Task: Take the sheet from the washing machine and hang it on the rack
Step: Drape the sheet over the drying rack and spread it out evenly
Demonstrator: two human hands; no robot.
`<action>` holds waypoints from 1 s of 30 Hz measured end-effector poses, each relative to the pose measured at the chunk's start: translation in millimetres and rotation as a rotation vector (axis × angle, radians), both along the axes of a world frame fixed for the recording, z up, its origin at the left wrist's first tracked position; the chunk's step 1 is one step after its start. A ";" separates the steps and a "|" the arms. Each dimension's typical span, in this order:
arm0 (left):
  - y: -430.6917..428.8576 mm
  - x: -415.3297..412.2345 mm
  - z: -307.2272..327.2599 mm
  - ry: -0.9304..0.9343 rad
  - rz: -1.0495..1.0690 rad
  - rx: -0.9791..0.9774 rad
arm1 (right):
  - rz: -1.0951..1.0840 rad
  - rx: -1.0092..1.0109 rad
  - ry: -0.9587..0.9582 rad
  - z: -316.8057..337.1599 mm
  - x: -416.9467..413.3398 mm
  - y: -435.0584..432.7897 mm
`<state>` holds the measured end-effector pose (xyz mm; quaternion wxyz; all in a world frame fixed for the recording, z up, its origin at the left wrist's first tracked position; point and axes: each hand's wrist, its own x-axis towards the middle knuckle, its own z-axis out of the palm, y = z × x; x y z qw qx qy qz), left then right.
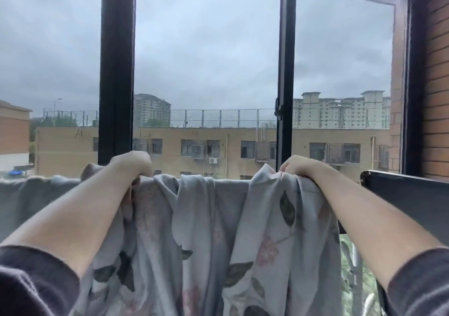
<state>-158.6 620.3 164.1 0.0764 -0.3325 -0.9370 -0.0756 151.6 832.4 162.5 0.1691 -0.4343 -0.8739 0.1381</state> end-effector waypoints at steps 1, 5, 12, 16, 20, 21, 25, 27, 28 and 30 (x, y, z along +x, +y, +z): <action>-2.4 12.0 -0.3 0.038 -0.034 0.063 | -0.005 0.005 -0.005 0.3 2.1 0.5; -0.3 52.7 3.2 0.096 -0.309 0.308 | -0.044 0.096 0.038 -4.8 8.0 -2.2; 6.0 149.3 -23.8 0.297 -0.795 0.258 | 0.287 0.220 0.178 -22.9 15.1 -48.5; 16.8 160.6 -32.9 0.364 -0.833 0.362 | 0.312 0.335 0.225 -32.5 22.3 -52.3; 19.7 158.9 -35.5 0.352 -0.806 0.498 | 0.276 0.428 0.347 -39.9 19.3 -52.5; 19.0 158.1 -36.2 0.353 -0.794 0.534 | 0.267 0.441 0.395 -41.0 19.5 -54.5; 20.4 145.6 -35.2 0.245 -0.623 0.807 | 0.233 0.384 0.653 -31.3 25.4 -60.9; 21.4 139.2 -30.6 0.131 -0.471 0.931 | 0.210 0.346 0.783 -22.0 30.3 -59.1; 21.8 136.0 -27.3 0.063 -0.398 0.988 | 0.186 0.347 0.826 -19.0 34.0 -54.9; 24.1 128.8 -20.7 -0.083 -0.256 1.082 | 0.081 0.372 0.858 -16.2 43.1 -39.8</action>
